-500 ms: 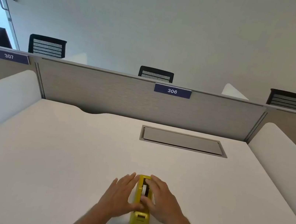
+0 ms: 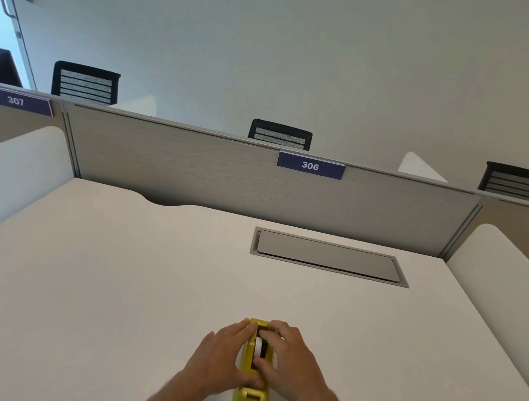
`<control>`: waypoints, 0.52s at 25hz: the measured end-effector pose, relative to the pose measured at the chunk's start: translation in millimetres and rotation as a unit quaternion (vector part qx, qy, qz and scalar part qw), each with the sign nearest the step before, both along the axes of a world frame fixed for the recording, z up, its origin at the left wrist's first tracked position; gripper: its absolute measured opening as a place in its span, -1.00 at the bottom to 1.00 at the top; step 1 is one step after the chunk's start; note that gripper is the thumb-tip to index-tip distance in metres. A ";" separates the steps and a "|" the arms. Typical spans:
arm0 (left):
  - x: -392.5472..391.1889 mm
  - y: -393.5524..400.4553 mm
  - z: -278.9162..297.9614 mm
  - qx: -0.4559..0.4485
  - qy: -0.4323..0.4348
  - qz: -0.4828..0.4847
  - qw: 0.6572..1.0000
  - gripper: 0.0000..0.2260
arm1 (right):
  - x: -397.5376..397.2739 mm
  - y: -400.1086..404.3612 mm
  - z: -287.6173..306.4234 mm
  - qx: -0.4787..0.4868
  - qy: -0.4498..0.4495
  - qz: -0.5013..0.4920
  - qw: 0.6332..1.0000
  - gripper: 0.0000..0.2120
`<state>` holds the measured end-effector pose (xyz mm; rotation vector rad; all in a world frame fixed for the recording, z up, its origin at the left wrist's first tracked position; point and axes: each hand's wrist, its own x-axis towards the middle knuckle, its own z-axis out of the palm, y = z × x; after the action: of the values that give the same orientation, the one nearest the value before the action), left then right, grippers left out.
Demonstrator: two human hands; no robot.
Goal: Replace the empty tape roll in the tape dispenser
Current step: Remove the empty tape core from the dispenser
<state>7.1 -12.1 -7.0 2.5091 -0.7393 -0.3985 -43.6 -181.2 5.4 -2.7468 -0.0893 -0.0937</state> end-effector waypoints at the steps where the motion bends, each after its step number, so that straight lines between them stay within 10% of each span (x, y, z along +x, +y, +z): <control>1: 1.0 -0.4 0.8 -0.004 0.002 0.001 1.000 0.03 | 1.1 -0.4 -0.4 0.002 -0.002 0.000 1.000 -0.54; 13: 1.8 -0.7 7.0 -0.003 0.001 0.001 1.000 0.04 | 11.0 -4.6 5.2 0.031 -0.009 -0.006 0.999 -0.68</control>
<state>8.9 -12.7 0.0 2.5038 -0.7372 -0.3973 -32.6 -185.8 10.6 -2.6854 -0.0725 -0.1218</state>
